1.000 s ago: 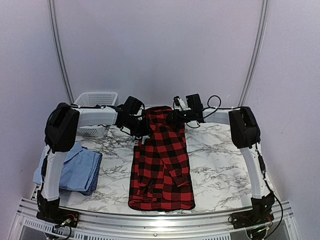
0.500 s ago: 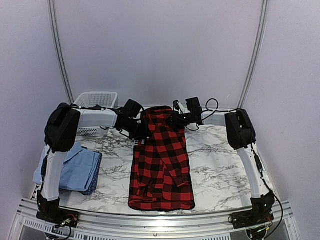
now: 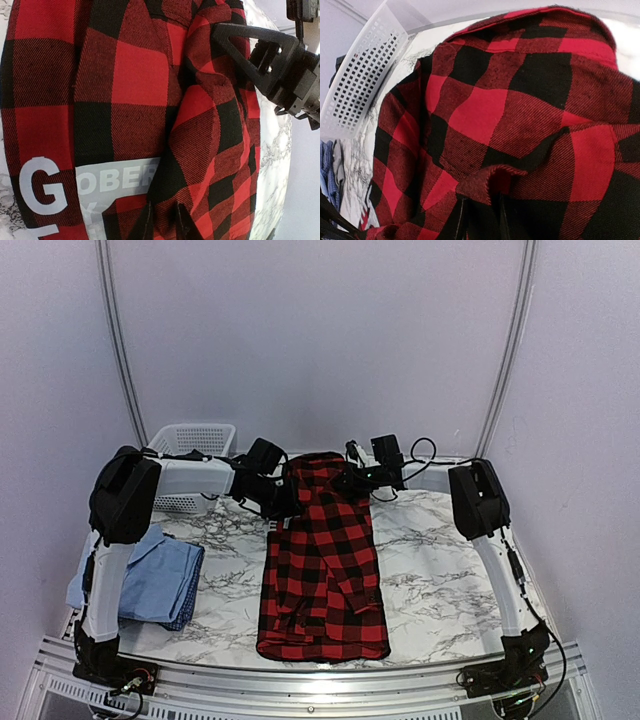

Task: Fold and stack the long sleeve shirts
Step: Adjust the sleeve of the rectangle-folded shirt.

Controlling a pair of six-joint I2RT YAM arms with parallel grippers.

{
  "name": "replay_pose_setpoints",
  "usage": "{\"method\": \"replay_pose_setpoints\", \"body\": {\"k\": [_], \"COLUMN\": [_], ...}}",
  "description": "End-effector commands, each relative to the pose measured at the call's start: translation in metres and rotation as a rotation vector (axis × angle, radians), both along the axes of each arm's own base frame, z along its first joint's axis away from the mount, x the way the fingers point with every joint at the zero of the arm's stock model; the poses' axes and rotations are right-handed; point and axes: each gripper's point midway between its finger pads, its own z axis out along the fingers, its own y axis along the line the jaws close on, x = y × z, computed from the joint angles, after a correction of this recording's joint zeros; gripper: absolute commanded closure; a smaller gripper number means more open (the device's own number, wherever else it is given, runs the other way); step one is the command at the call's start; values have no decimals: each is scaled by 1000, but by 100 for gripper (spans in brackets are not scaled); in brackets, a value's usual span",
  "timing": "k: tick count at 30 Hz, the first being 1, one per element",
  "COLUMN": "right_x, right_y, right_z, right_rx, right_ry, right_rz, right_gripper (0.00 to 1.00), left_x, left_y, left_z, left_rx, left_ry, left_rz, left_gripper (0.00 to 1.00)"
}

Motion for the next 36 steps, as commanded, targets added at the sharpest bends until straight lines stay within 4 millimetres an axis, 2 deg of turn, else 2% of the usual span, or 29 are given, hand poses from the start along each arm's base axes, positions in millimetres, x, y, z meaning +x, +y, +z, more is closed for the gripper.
{"method": "replay_pose_setpoints", "body": {"k": [1, 4, 6, 11, 14, 21, 26, 27, 30, 31, 35, 36], "right_x": [9, 10, 10, 15, 19, 28, 38, 39, 42, 43, 46, 46], "right_y": [-3, -6, -10, -26, -33, -36, -37, -37, -38, -40, -48, -49], "right_z": [43, 52, 61, 81, 86, 74, 65, 65, 70, 73, 84, 87], "right_rx": [32, 29, 28, 30, 26, 20, 29, 31, 26, 17, -29, -37], "right_ry": [-65, -80, -95, -126, -134, -117, -107, -105, -113, -115, -145, -147], "right_rz": [-12, -27, -43, -92, -111, -136, -159, -160, -169, -177, -208, -212], "right_gripper": [86, 95, 100, 100, 100, 100, 100, 100, 86, 81, 66, 65], "left_x": [6, 10, 12, 20, 27, 48, 56, 57, 60, 61, 64, 64], "left_y": [-3, -4, -4, 0, 5, 3, 7, 10, 19, 22, 32, 35], "left_z": [25, 28, 31, 34, 37, 34, 20, 16, 10, 11, 28, 33], "left_rx": [-49, -52, -54, -55, -58, -79, -70, -65, -47, -45, -22, -18], "left_ry": [-47, -61, -67, -80, -90, -103, -84, -78, -67, -69, -115, -125], "left_rz": [0, -1, -2, 13, 27, 8, 16, 20, 36, 39, 57, 62], "left_gripper": [90, 100, 100, 100, 100, 100, 100, 98, 73, 67, 61, 61]}}
